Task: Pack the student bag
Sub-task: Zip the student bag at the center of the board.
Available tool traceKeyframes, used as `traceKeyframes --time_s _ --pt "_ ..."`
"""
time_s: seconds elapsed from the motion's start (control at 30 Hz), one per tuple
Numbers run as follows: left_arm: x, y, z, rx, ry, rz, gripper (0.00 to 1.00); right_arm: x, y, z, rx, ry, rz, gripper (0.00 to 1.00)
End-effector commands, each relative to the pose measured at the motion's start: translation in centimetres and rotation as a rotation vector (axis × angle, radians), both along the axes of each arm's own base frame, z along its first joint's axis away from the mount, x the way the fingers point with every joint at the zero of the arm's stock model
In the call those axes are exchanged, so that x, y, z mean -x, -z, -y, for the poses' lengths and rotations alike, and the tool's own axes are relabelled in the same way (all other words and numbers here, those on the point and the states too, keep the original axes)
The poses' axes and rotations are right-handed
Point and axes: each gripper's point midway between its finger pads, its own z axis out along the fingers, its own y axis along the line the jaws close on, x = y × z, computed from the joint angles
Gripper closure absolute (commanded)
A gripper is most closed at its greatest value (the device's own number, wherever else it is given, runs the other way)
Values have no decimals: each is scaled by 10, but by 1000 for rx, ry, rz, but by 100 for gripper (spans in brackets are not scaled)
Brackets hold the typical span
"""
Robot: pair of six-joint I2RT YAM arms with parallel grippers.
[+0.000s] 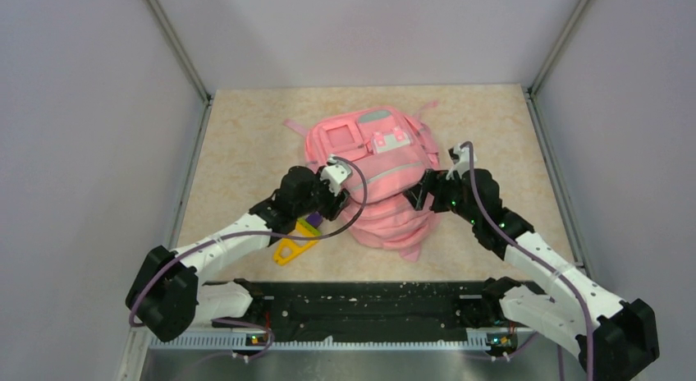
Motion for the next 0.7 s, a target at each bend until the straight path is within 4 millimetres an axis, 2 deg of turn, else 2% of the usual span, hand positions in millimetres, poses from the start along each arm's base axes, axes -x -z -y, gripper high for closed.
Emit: traceKeyframes --time_s 0.0,0.17,0.33,0.43,0.57,0.67 --pt "-18 -25 5 43 -24 91 42 2 -5 -4 -40 -4 17 16" --pt "-22 -24 10 37 -9 88 50 3 8 -5 -44 -1 -8 16" --pt "-18 -19 15 23 27 58 85 1 27 -4 -34 19 -40 17" --pt "-14 -18 15 36 32 37 100 -3 31 -6 -47 28 -39 21" --pt "-1 -17 17 62 48 -24 100 -7 38 -6 -55 51 -41 30" --pt "17 -15 20 88 77 -107 100 -12 41 -5 -47 89 -29 37"
